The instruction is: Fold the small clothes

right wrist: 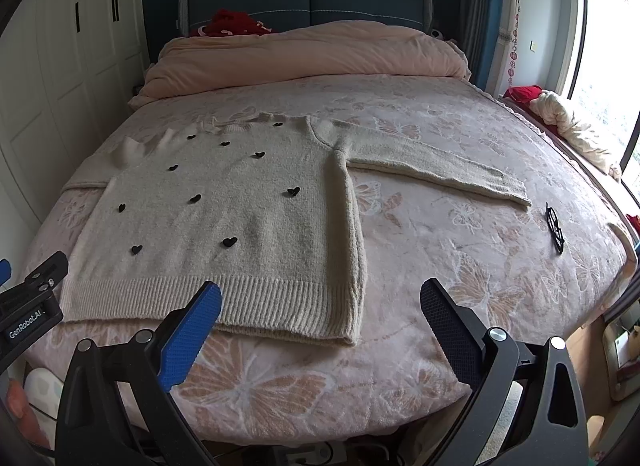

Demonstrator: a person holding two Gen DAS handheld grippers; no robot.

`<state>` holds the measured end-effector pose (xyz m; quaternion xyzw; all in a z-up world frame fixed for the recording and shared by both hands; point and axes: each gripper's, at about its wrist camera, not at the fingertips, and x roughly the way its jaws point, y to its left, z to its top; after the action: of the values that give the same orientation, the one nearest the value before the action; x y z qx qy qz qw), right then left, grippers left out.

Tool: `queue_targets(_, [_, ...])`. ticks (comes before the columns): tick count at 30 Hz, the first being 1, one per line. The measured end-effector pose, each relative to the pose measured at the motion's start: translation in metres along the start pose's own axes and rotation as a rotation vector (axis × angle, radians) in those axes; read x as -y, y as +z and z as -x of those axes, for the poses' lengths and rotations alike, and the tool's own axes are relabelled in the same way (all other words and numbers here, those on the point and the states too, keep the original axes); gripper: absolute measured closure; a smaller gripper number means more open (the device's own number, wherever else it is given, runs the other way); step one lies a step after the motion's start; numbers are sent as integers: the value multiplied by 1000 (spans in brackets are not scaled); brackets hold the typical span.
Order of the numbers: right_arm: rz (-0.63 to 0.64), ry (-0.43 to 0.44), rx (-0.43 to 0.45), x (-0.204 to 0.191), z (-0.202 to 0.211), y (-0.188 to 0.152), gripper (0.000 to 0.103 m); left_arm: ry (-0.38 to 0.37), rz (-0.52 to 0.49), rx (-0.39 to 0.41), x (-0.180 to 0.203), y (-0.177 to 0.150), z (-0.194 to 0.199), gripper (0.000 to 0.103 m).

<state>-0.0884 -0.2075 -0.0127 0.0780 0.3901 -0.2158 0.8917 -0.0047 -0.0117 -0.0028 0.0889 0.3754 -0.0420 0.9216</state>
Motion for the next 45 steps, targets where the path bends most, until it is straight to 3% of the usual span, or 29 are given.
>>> queue_targets(45, [-7, 5, -8, 0, -6, 0, 5, 1, -22, -10, 12, 0, -2, 7])
